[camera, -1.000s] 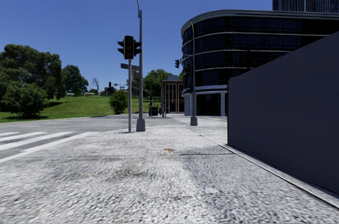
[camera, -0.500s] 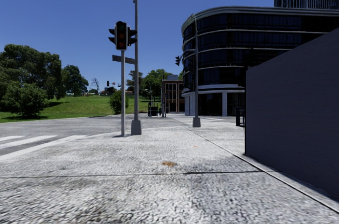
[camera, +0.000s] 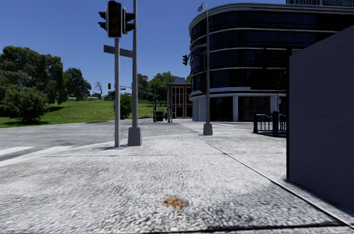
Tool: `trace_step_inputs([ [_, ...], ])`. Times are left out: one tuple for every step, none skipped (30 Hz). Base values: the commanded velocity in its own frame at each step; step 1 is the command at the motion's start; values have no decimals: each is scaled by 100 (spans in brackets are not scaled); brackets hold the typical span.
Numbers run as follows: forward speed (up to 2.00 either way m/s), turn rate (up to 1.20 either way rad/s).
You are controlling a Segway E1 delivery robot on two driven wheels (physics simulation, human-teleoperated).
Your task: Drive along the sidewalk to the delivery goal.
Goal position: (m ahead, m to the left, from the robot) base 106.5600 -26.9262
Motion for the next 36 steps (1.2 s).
trace_step_inputs([
  [200,0],
  [200,0],
  [200,0],
  [200,0],
  [200,0],
  [200,-5],
  [200,-12],
  [200,-16],
  [200,-20],
  [200,-20],
  [200,-28],
  [200,-36],
  [200,-37],
  [200,-38],
  [200,-38],
  [200,-38],
  [200,-38],
  [200,-38],
  [200,-38],
  [200,-38],
  [200,-38],
  [200,-38],
  [200,-38],
  [200,-38],
  [200,-38],
  [200,-38],
  [200,-38],
  [200,-38],
  [200,-38],
  [200,-38],
  [200,-38],
  [200,-38],
  [200,-38],
  [200,-38],
  [200,-38],
  [200,-38],
])
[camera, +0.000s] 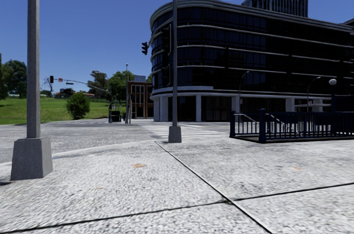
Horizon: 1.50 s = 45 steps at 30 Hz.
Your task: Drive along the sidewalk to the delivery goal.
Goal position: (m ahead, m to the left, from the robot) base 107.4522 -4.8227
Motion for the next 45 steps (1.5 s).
trace_step_inputs([
  [200,-38],
  [200,-38],
  [200,-38],
  [200,-38],
  [200,-38],
  [200,-38],
  [200,-38],
  [200,-38],
  [200,-38],
  [200,-38],
  [200,-38],
  [200,-38],
  [200,-38],
  [200,-38],
  [200,-38],
  [200,-38],
  [200,-38],
  [200,-38],
  [200,-38],
  [200,-38],
  [200,-38],
  [200,-38],
  [200,-38],
  [200,-38],
  [200,-38],
  [200,-38],
  [200,-38],
  [200,-38],
  [200,-38],
  [200,-38],
  [200,-38],
  [200,-38],
  [200,-38],
  [200,-38],
  [200,-38],
  [200,-38],
  [200,-38],
  [200,-38],
  [200,-38],
  [200,-37],
  [200,-37],
  [200,-28],
  [200,-3],
  [200,0],
  [200,0],
])
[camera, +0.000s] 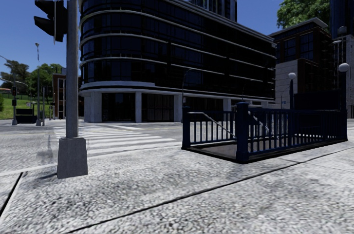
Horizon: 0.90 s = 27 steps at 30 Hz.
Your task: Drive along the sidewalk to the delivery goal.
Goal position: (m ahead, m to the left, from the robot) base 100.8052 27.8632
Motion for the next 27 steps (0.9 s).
trace_step_inputs([
  [200,0],
  [200,0],
  [200,0],
  [200,0],
  [200,0],
  [200,0],
  [200,0],
  [200,0],
  [200,0],
  [200,0],
  [200,0],
  [200,0],
  [200,9],
  [200,17],
  [200,20],
  [200,20],
  [200,20],
  [200,20],
  [200,21],
  [200,21],
  [200,22],
  [200,28],
  [200,34],
  [200,37],
  [200,38],
  [200,38],
  [200,38],
])
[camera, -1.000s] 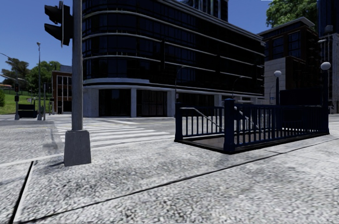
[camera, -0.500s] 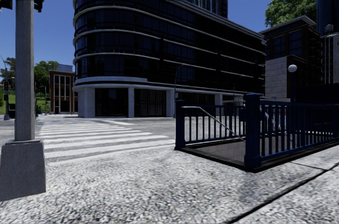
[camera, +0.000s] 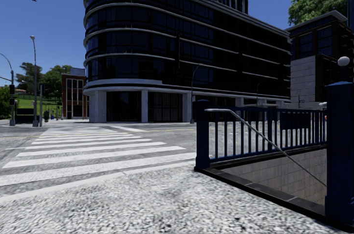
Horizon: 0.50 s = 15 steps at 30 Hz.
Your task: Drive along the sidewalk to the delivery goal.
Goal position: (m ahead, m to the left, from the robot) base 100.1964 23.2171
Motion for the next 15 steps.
trace_step_inputs([
  [200,42],
  [200,45],
  [200,45],
  [200,45],
  [200,47],
  [200,47],
  [192,51],
  [192,51],
  [190,51],
  [184,51],
  [175,51],
  [168,51],
  [164,51],
  [160,51],
  [155,51],
])
